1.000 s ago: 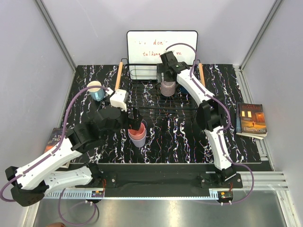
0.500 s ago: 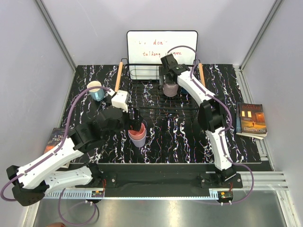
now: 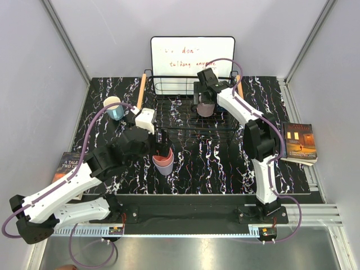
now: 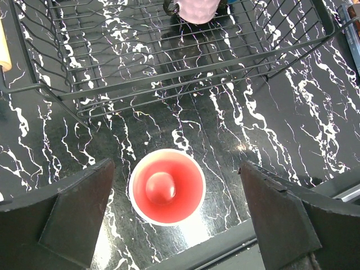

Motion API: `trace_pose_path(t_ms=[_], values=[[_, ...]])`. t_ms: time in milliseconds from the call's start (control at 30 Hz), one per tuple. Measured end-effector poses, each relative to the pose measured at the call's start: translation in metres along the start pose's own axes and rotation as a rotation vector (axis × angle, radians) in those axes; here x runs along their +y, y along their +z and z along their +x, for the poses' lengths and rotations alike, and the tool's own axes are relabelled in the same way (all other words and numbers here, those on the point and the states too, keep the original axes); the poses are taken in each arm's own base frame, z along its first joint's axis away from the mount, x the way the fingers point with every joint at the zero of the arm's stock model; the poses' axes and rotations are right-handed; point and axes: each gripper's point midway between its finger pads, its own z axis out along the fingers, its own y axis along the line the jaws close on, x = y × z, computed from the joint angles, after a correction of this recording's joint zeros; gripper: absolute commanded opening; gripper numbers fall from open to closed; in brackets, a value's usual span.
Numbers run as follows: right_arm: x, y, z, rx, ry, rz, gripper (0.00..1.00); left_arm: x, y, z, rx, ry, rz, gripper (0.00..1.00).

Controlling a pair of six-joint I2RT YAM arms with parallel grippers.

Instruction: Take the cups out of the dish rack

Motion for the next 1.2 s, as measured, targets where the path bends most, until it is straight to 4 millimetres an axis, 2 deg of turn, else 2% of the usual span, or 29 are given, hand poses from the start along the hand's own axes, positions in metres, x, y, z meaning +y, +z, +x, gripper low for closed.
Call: trace_pose_path(t_ms=[300,467,767,833,867,933,967,1033,1067,1167,1200], values=[[0.006,0.006,-0.01,-0.002,0.003,-0.051,1.0,0.0,0.002,0.005,0.007,-0.008,0.001,0.99],[0.011,0.017,-0.006,0.013,0.004,-0.065,1.0,-0.001,0.002,0.005,0.007,-0.013,0.003,0.99],[0.017,0.018,-0.005,0.024,0.004,-0.098,1.0,-0.003,0.006,0.007,0.018,-0.012,0.007,0.99],[0.02,0.018,-0.005,0.03,0.004,-0.113,0.96,-0.004,0.008,0.009,0.021,-0.012,0.011,0.99],[0.021,0.019,-0.005,0.033,0.005,-0.118,0.9,-0.004,0.008,0.01,0.024,-0.012,0.011,0.99],[0.025,0.019,-0.005,0.037,0.005,-0.137,0.77,-0.004,0.009,0.013,0.03,-0.009,0.01,0.99],[0.027,0.019,-0.006,0.038,0.009,-0.145,0.61,-0.004,0.01,0.014,0.031,-0.009,0.01,0.99],[0.03,0.019,-0.006,0.04,0.008,-0.157,0.52,-0.003,0.01,0.015,0.033,-0.009,0.009,0.99],[0.031,0.018,-0.006,0.041,0.007,-0.164,0.49,-0.003,0.01,0.015,0.034,-0.009,0.01,0.99],[0.034,0.017,-0.006,0.043,0.013,-0.175,0.49,-0.003,0.011,0.017,0.037,-0.009,0.009,0.99],[0.034,0.017,-0.006,0.043,0.012,-0.178,0.56,-0.003,0.011,0.017,0.037,-0.01,0.009,0.99]])
